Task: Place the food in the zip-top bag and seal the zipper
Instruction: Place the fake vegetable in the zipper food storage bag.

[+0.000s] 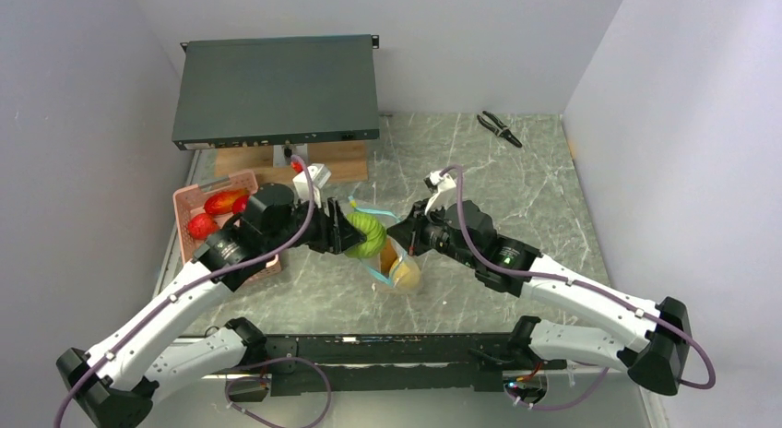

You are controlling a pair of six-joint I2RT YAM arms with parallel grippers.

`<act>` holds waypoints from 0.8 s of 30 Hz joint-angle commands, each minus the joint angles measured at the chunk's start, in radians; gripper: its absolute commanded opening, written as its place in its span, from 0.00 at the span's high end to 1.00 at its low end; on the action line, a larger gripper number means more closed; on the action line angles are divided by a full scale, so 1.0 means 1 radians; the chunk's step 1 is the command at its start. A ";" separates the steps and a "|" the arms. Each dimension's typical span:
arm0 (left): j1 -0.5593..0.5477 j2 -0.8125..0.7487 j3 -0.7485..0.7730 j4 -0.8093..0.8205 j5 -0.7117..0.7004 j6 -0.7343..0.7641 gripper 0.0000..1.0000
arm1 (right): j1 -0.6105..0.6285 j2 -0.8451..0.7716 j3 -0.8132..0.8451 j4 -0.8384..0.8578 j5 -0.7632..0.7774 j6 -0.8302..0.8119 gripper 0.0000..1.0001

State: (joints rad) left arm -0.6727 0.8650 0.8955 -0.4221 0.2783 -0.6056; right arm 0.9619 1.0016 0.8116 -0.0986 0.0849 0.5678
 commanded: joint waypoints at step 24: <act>-0.192 0.392 0.423 -0.501 -0.370 0.119 0.81 | 0.019 0.025 0.098 0.141 -0.067 -0.068 1.00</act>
State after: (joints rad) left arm -0.8593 1.2339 1.3060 -0.9150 -0.0334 -0.5053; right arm 0.9665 1.0622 0.8261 -0.0757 0.0498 0.4976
